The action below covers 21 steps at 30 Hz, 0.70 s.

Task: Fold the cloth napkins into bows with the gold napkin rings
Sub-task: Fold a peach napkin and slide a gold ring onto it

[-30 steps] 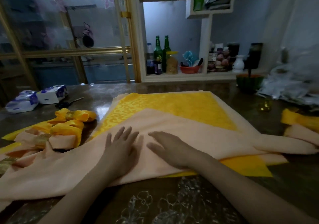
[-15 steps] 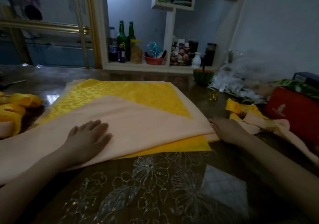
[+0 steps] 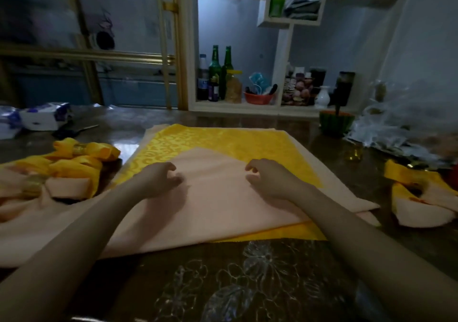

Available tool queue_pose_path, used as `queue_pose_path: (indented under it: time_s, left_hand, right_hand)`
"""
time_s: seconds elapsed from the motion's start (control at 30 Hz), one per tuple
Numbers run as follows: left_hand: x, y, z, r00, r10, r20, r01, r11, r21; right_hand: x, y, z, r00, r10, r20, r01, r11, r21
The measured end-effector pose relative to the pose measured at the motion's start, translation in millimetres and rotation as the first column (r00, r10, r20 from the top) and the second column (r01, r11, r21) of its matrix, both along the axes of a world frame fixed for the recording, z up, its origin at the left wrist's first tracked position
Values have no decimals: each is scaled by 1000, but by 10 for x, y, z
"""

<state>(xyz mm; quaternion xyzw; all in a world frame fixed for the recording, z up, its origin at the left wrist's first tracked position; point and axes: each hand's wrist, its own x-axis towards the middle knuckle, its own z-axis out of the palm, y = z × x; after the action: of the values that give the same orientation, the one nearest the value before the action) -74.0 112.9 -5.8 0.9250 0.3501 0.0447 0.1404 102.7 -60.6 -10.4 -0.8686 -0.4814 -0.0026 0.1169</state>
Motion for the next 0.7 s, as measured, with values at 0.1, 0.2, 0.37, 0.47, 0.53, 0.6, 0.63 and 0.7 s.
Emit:
queue_pose_path:
  time_s: [0.1, 0.2, 0.37, 0.47, 0.53, 0.6, 0.63, 0.7]
  left_hand:
    - [-10, 178, 176, 974, 53, -222, -63, 997, -37]
    - [75, 327, 356, 968, 76, -239, -81, 997, -9]
    - [511, 589, 256, 995, 69, -75, -70, 998, -5]
    - [797, 753, 54, 994, 103, -48, -106, 991, -79]
    - [920, 853, 26, 986, 137, -97, -149, 981, -125]
    - [988, 892, 76, 979, 138, -148, -172, 955, -243]
    - [1031, 912, 90, 980, 126, -157, -167, 943, -288]
    - [1053, 930, 113, 984, 127, -125, -164, 921, -353]
  right_hand:
    - [-128, 472, -75, 989, -7, -147, 16, 998, 61]
    - [-113, 786, -107, 987, -18, -158, 30, 997, 73]
    - [62, 1197, -120, 977, -170, -130, 172, 985, 0]
    - [210, 1266, -66, 968, -219, -124, 210, 974, -81]
    - [330, 1280, 30, 955, -213, -206, 199, 976, -86]
    - [390, 1271, 114, 933, -191, -305, 169, 981, -97]
    - [415, 1280, 133, 920, -190, -343, 164, 981, -106]
    - [420, 1260, 153, 907, -189, -376, 155, 981, -118]
